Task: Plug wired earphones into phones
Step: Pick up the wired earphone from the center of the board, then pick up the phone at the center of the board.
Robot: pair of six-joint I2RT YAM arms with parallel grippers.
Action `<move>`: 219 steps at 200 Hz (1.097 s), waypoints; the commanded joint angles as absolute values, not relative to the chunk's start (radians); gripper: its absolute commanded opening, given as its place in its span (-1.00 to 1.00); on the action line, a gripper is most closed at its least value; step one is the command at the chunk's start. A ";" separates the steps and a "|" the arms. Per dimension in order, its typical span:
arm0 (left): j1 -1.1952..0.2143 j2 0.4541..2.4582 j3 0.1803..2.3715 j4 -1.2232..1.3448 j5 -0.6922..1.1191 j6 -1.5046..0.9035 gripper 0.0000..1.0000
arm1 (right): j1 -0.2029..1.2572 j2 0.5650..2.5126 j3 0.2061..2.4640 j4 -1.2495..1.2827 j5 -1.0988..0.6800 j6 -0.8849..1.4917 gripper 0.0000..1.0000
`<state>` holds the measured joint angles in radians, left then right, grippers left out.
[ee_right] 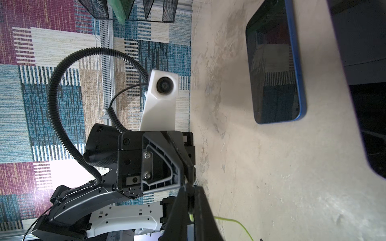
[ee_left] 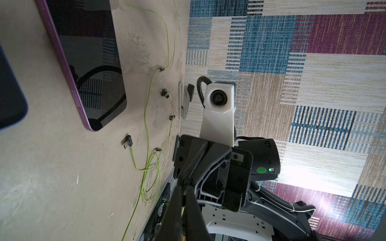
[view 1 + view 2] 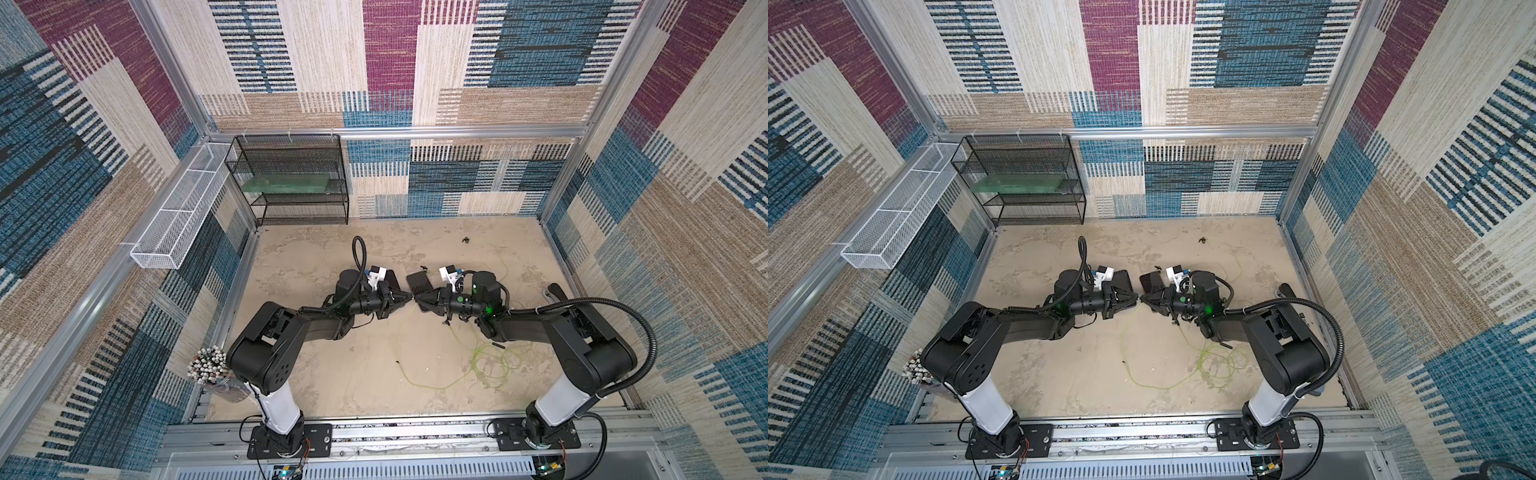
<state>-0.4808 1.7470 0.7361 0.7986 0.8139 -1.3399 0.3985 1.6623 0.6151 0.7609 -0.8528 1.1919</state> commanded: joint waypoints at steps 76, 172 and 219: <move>-0.429 1.768 1.323 -0.594 0.192 -0.661 0.87 | 0.371 1.452 0.733 0.070 -0.494 0.768 -1.00; -0.465 2.232 1.925 -0.923 -0.009 -0.708 0.97 | 0.382 1.355 0.667 0.026 -0.364 0.726 -1.00; -0.528 2.397 2.166 -1.090 -0.031 -0.717 1.00 | 0.371 1.328 0.641 0.039 -0.359 0.732 -1.00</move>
